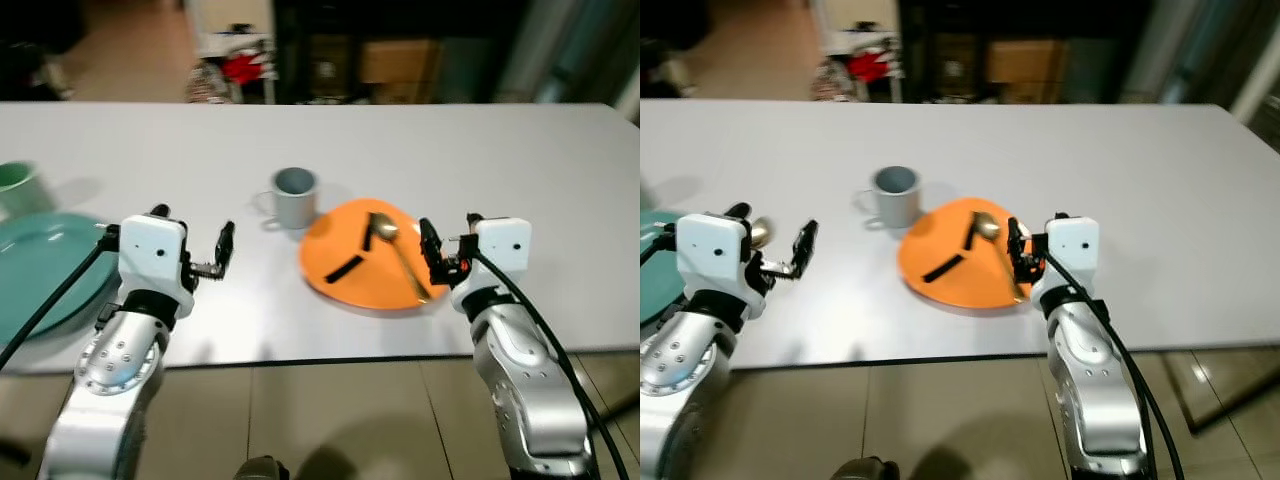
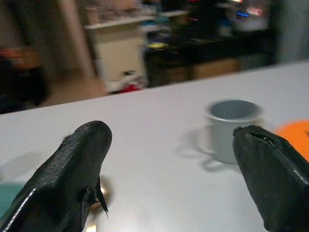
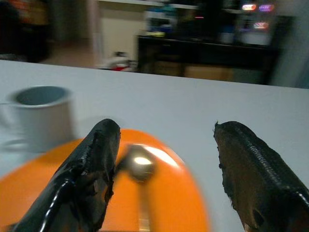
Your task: Setting the table
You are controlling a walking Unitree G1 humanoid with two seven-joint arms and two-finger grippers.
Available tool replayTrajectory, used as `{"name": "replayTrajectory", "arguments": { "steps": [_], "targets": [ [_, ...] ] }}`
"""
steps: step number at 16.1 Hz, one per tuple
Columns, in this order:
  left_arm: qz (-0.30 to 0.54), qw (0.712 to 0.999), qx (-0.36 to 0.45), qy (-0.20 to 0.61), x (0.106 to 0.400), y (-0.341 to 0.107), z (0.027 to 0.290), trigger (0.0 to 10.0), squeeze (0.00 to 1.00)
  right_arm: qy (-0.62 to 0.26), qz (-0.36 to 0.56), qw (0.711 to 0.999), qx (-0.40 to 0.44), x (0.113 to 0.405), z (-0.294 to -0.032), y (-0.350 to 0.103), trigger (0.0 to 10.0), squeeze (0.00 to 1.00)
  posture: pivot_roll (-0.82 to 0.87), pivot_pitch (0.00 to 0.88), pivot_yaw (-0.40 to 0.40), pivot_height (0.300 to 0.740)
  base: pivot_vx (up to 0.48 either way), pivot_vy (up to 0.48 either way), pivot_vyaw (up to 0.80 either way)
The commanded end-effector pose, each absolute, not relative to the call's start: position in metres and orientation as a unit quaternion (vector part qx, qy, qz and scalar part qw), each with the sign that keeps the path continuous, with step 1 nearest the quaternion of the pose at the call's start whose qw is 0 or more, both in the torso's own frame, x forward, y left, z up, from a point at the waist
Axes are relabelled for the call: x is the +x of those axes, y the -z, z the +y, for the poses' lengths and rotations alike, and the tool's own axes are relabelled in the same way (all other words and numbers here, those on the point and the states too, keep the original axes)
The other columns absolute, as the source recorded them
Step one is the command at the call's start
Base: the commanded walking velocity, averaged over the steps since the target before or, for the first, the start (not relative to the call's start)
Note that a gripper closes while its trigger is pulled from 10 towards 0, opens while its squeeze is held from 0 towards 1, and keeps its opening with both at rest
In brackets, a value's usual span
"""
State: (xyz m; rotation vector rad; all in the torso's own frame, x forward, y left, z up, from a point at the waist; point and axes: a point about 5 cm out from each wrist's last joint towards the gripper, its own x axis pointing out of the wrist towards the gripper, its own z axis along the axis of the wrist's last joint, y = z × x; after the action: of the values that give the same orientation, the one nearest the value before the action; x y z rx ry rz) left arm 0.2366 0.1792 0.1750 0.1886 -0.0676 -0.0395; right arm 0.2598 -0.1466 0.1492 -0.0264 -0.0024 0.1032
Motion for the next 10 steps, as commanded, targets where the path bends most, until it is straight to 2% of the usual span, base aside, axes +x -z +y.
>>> {"name": "replayTrajectory", "arguments": {
  "steps": [1,3,4,10],
  "targets": [
    [-0.043,0.994,0.099,-0.012,0.236,-0.177,0.183,10.0,0.0,-0.057,-0.003,0.998,-0.009,0.258,-0.146,-0.151,10.0,1.0,0.05,0.0,0.016,0.74,0.0,0.0,0.8],
    [-0.033,0.994,0.1,-0.025,0.237,-0.175,0.187,10.0,0.0,-0.071,-0.013,0.997,-0.036,0.261,-0.14,-0.15,10.0,1.0,0.05,0.0,0.017,0.74,0.0,0.0,0.8],
    [-0.031,0.994,0.106,0.02,0.238,-0.173,0.183,10.0,0.0,-0.105,-0.018,0.993,-0.048,0.266,-0.131,-0.154,10.0,1.0,0.06,0.0,0.009,0.74,0.0,0.0,0.8],
    [-0.012,0.995,0.099,0.029,0.245,-0.166,0.177,10.0,0.0,-0.123,-0.022,0.991,-0.038,0.271,-0.128,-0.161,10.0,1.0,0.04,0.0,0.019,0.74,0.0,0.0,0.8]
  ]
}}
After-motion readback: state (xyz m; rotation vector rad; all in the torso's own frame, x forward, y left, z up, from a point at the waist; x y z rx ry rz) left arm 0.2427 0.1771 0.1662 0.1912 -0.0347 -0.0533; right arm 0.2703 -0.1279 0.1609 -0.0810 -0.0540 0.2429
